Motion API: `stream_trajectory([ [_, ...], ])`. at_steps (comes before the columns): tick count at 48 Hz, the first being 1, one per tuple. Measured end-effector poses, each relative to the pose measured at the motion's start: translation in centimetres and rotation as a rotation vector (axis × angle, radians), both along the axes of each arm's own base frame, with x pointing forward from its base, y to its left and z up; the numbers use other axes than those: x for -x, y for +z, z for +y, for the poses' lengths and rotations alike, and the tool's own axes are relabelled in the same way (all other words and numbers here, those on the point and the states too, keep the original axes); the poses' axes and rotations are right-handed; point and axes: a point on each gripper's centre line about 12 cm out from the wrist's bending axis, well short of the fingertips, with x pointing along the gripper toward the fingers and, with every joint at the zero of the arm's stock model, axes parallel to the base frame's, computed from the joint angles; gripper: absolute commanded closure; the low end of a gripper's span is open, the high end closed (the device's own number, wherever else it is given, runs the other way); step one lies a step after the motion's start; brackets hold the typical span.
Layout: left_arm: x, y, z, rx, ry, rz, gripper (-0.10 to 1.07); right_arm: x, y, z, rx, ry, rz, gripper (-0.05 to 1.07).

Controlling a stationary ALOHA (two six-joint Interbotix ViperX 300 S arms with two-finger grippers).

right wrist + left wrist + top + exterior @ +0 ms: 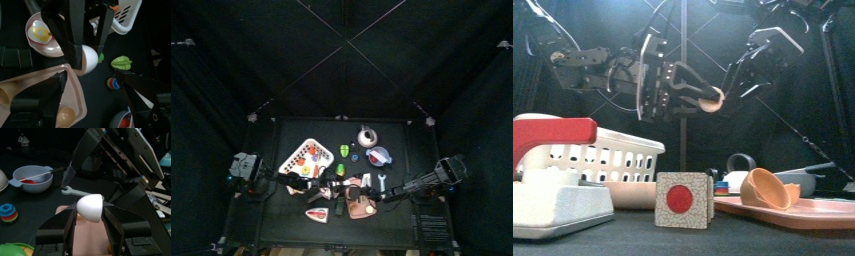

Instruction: Place egg half in basket

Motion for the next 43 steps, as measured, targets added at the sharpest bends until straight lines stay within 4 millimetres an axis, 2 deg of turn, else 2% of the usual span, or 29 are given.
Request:
stream_trajectory([
  [11, 4.6, 2.5, 0.1, 0.068, -0.005, 0.044, 0.26, 0.0, 0.0, 0.0, 0.0, -0.002, 0.001, -0.01],
  [22, 10.0, 4.2, 1.2, 0.177, -0.009, 0.149, 0.26, 0.1, -0.1, 0.0, 0.0, -0.002, 0.005, -0.02],
  [34, 15.9, 4.3, 3.1, 0.208, -0.04, 0.31, 0.25, 0.1, -0.3, 0.1, -0.005, 0.011, 0.005, -0.02],
  [43, 18.2, 2.7, 4.1, 0.149, -0.039, 0.423, 0.25, -0.2, -0.3, 0.6, -0.036, 0.055, -0.011, -0.02],
])
